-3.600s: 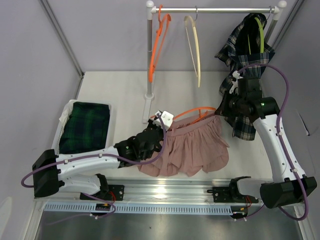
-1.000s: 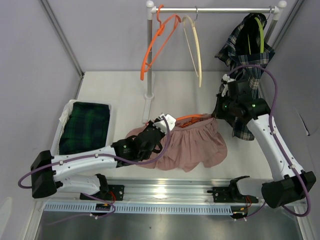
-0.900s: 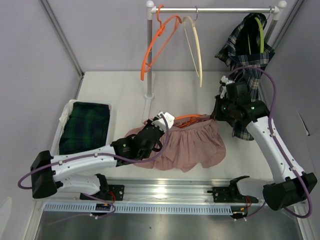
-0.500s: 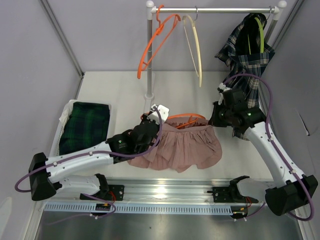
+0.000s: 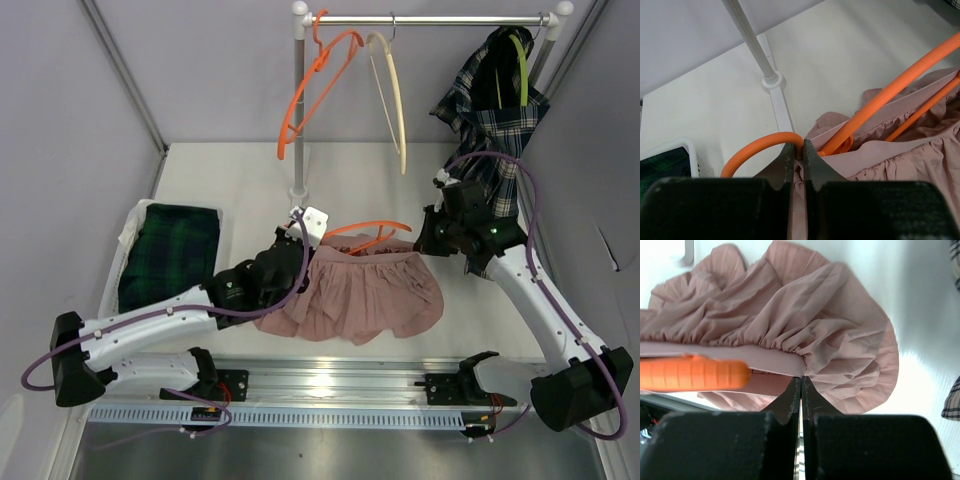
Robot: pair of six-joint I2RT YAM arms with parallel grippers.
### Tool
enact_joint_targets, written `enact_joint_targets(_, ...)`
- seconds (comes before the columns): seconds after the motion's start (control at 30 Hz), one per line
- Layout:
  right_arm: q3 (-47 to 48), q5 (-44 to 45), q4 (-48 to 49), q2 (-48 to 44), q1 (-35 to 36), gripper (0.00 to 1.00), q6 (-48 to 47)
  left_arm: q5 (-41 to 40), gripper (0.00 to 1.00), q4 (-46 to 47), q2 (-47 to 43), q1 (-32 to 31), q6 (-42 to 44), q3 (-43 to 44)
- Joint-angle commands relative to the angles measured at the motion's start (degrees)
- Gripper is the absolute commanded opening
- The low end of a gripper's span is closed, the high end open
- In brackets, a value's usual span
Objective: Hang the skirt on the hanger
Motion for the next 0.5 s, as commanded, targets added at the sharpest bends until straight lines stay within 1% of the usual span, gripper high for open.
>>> enact_joint_targets(0.0,1.3,0.4,1.3,-0.5,-1.9,0.00,0.0,-0.2,0.00,1.9,-2.0,0.6,-0.1,-0.7)
enact_joint_targets(0.47,11.7,3.1,-3.0,2.1,-1.6,0.00,-1.2,0.3,0.00,2.1,-0.8,0.3,2.3,-2.3)
